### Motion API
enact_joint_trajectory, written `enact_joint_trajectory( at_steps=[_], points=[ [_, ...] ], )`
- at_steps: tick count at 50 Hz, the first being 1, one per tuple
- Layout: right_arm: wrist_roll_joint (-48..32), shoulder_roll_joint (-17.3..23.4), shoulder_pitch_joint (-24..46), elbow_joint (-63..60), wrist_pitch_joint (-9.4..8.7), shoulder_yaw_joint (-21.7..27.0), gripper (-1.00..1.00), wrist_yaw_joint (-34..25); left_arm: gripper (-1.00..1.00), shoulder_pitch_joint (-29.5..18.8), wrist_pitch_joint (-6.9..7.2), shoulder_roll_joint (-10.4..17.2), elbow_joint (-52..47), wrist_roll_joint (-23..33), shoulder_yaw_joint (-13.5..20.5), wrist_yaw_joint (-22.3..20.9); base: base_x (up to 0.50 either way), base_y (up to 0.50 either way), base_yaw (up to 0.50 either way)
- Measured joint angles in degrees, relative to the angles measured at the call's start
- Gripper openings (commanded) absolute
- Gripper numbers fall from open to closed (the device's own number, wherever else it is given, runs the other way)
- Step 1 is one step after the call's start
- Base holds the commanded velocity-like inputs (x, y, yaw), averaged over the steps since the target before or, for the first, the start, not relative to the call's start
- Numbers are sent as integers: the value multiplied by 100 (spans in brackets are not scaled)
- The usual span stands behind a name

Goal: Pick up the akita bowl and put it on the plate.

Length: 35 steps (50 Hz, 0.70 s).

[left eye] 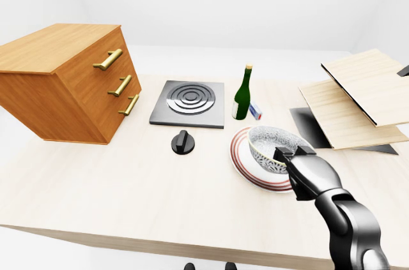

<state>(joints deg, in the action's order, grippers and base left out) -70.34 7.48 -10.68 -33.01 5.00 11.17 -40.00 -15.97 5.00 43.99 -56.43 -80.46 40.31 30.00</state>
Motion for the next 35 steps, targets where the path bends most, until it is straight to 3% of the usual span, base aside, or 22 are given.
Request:
enact_joint_trajectory(
  at_steps=[17, 35],
  points=[
    [55, 161, 305, 201, 0, 122, -100, 0, 100, 14, 0, -26, -30, 13, -21, 0, 0, 0, 0],
    [-75, 264, 693, 800, 0, -125, -100, 0, 100, -5, 0, -28, -27, 15, -35, 0, 0, 0, 0]
  ],
)
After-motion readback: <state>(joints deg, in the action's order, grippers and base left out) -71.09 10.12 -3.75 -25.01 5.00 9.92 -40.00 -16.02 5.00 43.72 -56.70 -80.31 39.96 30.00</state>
